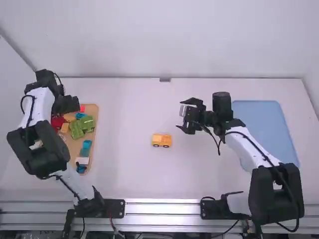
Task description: Assemble lego blocks to make yellow taxi
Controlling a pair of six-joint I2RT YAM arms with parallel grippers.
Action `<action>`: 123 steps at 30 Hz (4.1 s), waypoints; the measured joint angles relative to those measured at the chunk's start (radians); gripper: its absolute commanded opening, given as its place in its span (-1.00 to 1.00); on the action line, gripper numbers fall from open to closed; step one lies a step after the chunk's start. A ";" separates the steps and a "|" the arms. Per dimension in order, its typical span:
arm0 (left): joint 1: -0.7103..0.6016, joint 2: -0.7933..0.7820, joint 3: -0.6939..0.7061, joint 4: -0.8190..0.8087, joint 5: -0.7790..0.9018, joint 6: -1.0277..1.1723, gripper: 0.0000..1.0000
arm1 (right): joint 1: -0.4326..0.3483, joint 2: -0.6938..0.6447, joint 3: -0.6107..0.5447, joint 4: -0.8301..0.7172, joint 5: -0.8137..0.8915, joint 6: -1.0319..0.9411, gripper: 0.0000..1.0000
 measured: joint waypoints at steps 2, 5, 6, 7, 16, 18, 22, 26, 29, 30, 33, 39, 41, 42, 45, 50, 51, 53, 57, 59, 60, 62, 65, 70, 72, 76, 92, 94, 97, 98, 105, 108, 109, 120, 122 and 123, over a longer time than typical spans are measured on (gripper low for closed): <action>0.000 0.000 -0.019 0.015 0.011 0.031 0.99 | 0.000 0.000 0.000 -0.001 0.000 0.000 0.97; 0.000 0.014 -0.051 0.035 0.019 0.069 0.83 | 0.000 0.000 0.000 -0.005 -0.004 0.000 0.97; 0.000 0.022 -0.055 0.039 0.021 0.075 0.80 | 0.000 0.000 0.000 -0.005 -0.004 0.000 0.97; 0.000 0.034 -0.065 0.051 0.023 0.085 0.77 | 0.000 0.000 0.000 -0.005 -0.005 0.000 0.97; 0.076 0.090 -0.109 0.097 0.071 0.157 0.50 | 0.000 0.000 0.000 0.036 -0.006 0.053 0.97; 0.126 0.094 -0.109 0.101 0.119 0.186 0.41 | 0.000 0.000 0.000 0.036 -0.006 0.060 0.97; 0.201 0.095 -0.109 0.108 0.164 0.230 0.31 | 0.000 0.000 0.000 0.036 -0.006 0.065 0.97; 0.205 0.107 -0.109 0.106 0.167 0.283 0.32 | 0.000 0.000 0.000 0.036 -0.007 0.068 0.97; 0.196 0.119 -0.109 0.113 0.173 0.317 0.27 | 0.000 0.000 0.000 0.036 -0.007 0.077 0.97; 0.194 0.124 -0.109 0.114 0.175 0.327 0.26 | 0.000 0.000 0.000 0.036 -0.007 0.083 0.97; 0.194 0.137 -0.109 0.111 0.170 0.340 0.21 | 0.000 0.000 0.000 0.036 -0.007 0.093 0.97; 0.197 0.191 -0.109 0.133 0.163 0.344 0.10 | 0.000 0.000 0.000 0.036 -0.006 0.105 0.97; 0.199 0.196 -0.115 0.137 0.161 0.351 0.11 | 0.000 0.000 0.000 0.036 -0.006 0.105 0.97; 0.200 0.196 -0.117 0.148 0.159 0.352 0.10 | 0.000 0.000 0.000 0.036 -0.007 0.105 0.97; 0.200 0.196 -0.126 0.190 0.158 0.359 0.06 | 0.000 0.000 0.000 0.036 -0.007 0.105 0.97; 0.199 0.196 -0.134 0.182 0.144 0.357 0.09 | 0.000 0.000 0.000 0.040 -0.007 0.105 0.97; 0.199 0.196 -0.134 0.182 0.144 0.357 0.10 | 0.000 0.000 0.000 0.042 -0.007 0.105 0.97; 0.200 0.196 -0.134 0.185 0.140 0.345 0.08 | 0.000 0.000 0.000 0.060 -0.007 0.106 0.97; 0.200 0.196 -0.134 0.208 0.138 0.295 -0.08 | 0.000 0.000 0.000 0.072 -0.019 0.106 0.98; 0.200 0.196 -0.134 0.209 0.141 0.288 -0.09 | 0.000 0.000 0.000 0.073 -0.023 0.106 0.97; 0.200 0.196 -0.134 0.209 0.146 0.280 -0.07 | 0.000 0.000 0.000 0.073 -0.026 0.106 0.97; 0.200 0.196 -0.134 0.215 0.149 0.270 -0.04 | 0.000 0.000 0.000 0.074 -0.030 0.108 0.97; 0.200 0.196 -0.134 0.211 0.148 0.251 -0.04 | 0.000 0.000 0.000 0.077 -0.033 0.109 0.97; 0.200 0.196 -0.134 0.212 0.149 0.233 -0.10 | 0.000 0.000 0.000 0.077 -0.033 0.109 0.97; 0.200 0.196 -0.134 0.212 0.148 0.232 -0.11 | 0.000 0.000 0.000 0.077 -0.034 0.109 0.97; 0.200 0.196 -0.134 0.211 0.148 0.226 -0.19 | 0.000 0.000 0.000 0.074 -0.033 0.109 0.97; 0.200 0.196 -0.164 0.280 0.148 0.273 -0.16 | 0.000 0.000 0.000 0.059 -0.033 0.109 0.97; 0.200 0.196 -0.201 0.306 0.148 0.281 -0.17 | 0.000 0.000 0.000 0.060 -0.034 0.109 0.97; 0.200 0.196 -0.233 0.336 0.148 0.283 -0.18 | 0.000 0.000 0.000 0.059 -0.033 0.109 0.97; 0.200 0.196 -0.234 0.344 0.148 0.282 -0.19 | 0.000 0.000 0.000 0.059 -0.033 0.109 0.97; 0.200 0.196 -0.242 0.383 0.156 0.283 -0.39 | 0.000 0.000 0.000 0.057 -0.034 0.109 0.97; 0.200 0.196 -0.242 0.382 0.156 0.280 -0.50 | 0.000 0.000 0.000 0.055 -0.033 0.113 0.97; 0.200 0.196 -0.242 0.381 0.156 0.277 -0.54 | 0.000 0.000 0.000 0.058 -0.033 0.118 0.97; 0.200 0.055 -0.273 0.269 0.220 0.237 -0.68 | 0.000 0.000 0.000 0.281 -0.033 0.388 0.97; 0.192 -0.047 -0.280 0.265 0.259 0.250 -0.68 | 0.000 0.003 0.000 0.356 -0.032 0.470 0.97; 0.188 -0.074 -0.283 0.273 0.271 0.256 -0.71 | 0.000 0.007 0.000 0.389 -0.033 0.494 0.97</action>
